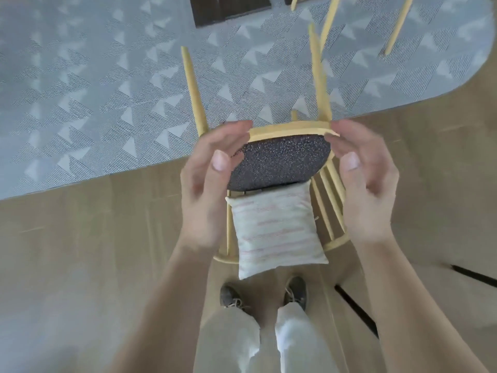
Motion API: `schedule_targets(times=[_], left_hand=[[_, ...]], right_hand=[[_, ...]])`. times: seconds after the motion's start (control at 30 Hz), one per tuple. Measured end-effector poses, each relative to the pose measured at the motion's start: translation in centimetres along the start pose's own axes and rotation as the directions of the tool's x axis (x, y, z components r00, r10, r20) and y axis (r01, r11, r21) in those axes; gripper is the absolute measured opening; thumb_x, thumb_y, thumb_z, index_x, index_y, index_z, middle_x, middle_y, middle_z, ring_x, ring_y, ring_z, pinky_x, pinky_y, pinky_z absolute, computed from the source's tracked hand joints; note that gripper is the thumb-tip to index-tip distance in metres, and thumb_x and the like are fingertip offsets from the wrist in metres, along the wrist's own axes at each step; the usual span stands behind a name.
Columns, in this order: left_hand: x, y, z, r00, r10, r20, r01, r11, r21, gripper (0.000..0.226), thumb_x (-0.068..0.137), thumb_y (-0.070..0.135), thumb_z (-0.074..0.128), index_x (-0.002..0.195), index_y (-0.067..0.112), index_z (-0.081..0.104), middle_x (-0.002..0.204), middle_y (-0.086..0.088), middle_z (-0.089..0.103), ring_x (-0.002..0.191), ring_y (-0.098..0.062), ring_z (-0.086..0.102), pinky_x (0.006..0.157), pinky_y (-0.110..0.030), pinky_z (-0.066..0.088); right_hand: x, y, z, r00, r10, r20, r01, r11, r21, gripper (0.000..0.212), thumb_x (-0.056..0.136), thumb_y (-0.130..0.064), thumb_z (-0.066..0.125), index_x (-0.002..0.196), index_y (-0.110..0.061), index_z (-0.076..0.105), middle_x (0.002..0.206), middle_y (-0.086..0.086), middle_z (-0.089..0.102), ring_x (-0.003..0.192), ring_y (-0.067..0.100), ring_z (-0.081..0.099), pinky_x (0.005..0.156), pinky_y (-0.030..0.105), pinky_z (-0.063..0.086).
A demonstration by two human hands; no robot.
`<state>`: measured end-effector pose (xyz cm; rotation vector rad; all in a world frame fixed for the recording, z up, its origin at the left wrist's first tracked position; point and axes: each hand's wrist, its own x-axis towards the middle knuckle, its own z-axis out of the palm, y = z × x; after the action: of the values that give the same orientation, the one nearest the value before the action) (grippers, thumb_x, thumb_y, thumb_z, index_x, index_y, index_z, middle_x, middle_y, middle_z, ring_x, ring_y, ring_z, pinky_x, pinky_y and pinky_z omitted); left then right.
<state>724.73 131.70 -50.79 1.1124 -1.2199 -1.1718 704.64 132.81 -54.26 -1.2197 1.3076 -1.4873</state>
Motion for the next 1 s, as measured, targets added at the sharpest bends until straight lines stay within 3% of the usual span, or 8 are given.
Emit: schedule_targets(times=[0.23,0.4,0.47,0.57,0.7,0.8,0.87,1.0], left_hand=[[-2.9,-21.6,-0.7,0.989,-0.148,-0.03,0.148,0.989,0.012,0.054,0.088,0.084,0.054,0.124,0.047,0.07,0.146,-0.001,0.064,0.139,-0.025,0.06,0.113,-0.047,0.046],[-6.1,-38.8,-1.3,0.948,-0.296,-0.121,0.31,0.942,0.131,0.052,0.087,0.075,0.064,0.127,0.041,0.07,0.136,0.022,0.066,0.132,0.0,0.058,0.107,-0.022,0.048],[-7.7,-46.1,-1.4,0.902,-0.395,-0.177,0.428,0.873,0.235,0.054,0.082,0.071,0.074,0.131,0.054,0.061,0.148,0.025,0.053,0.14,0.003,0.047,0.118,-0.036,0.044],[-10.0,-54.1,-1.5,0.819,-0.506,-0.269,0.573,0.707,0.414,0.09,0.077,0.067,0.081,0.152,0.054,0.034,0.17,0.021,0.018,0.148,0.004,0.021,0.125,-0.048,0.035],[-12.1,-60.1,-2.6,0.872,-0.412,-0.265,0.489,0.694,0.528,0.121,0.053,0.084,0.078,0.149,0.072,0.006,0.17,0.031,-0.005,0.152,0.006,0.003,0.124,-0.043,0.02],[-12.2,-62.4,-3.4,0.847,-0.433,-0.308,0.531,0.706,0.468,0.13,0.043,0.086,0.084,0.145,0.078,0.003,0.17,0.03,0.002,0.158,-0.005,0.014,0.118,-0.039,0.019],[-12.1,-63.5,-3.9,0.84,-0.436,-0.324,0.539,0.741,0.4,0.132,0.044,0.081,0.089,0.149,0.074,0.01,0.169,0.023,0.021,0.155,-0.006,0.029,0.122,-0.042,0.028],[-11.4,-64.6,-5.5,0.789,-0.514,-0.336,0.59,0.786,0.183,0.123,0.049,0.066,0.096,0.151,0.058,0.028,0.142,0.025,0.06,0.131,-0.005,0.061,0.112,-0.049,0.051]], right_hand=[[-4.5,19.7,-0.2,0.991,0.127,-0.037,-0.13,0.988,-0.088,0.077,0.092,-0.073,0.061,0.138,-0.011,0.06,0.138,0.003,0.067,0.13,0.023,0.066,0.108,0.03,0.052],[-8.6,36.8,-1.6,0.961,0.271,-0.049,-0.275,0.943,-0.188,0.064,0.089,-0.052,0.069,0.137,-0.01,0.065,0.136,-0.01,0.068,0.13,0.005,0.064,0.113,0.03,0.051],[-10.0,43.2,-2.2,0.923,0.381,-0.056,-0.384,0.897,-0.219,0.072,0.08,-0.062,0.073,0.139,-0.024,0.062,0.141,-0.019,0.062,0.136,-0.002,0.057,0.119,0.035,0.046],[-11.6,50.8,-3.8,0.867,0.498,0.006,-0.448,0.784,-0.429,0.086,0.077,-0.071,0.079,0.153,-0.046,0.045,0.159,-0.026,0.041,0.149,-0.005,0.035,0.127,0.038,0.032],[-11.9,56.8,-6.4,0.851,0.526,-0.008,-0.443,0.71,-0.548,0.101,0.073,-0.059,0.088,0.151,-0.068,0.026,0.163,-0.031,0.029,0.147,-0.005,0.033,0.117,0.032,0.036],[-11.5,59.5,-7.9,0.829,0.558,0.034,-0.508,0.776,-0.373,0.108,0.076,-0.035,0.089,0.163,-0.044,0.026,0.131,-0.046,0.058,0.116,-0.021,0.06,0.088,0.005,0.051],[-11.1,60.6,-8.6,0.798,0.602,0.035,-0.572,0.774,-0.272,0.107,0.074,-0.026,0.087,0.163,-0.041,0.029,0.126,-0.034,0.069,0.113,-0.006,0.07,0.084,0.018,0.062],[-10.7,61.2,-8.4,0.756,0.655,-0.012,-0.637,0.732,-0.242,0.103,0.065,-0.043,0.09,0.154,-0.052,0.039,0.129,-0.017,0.073,0.118,0.011,0.072,0.095,0.043,0.061]])
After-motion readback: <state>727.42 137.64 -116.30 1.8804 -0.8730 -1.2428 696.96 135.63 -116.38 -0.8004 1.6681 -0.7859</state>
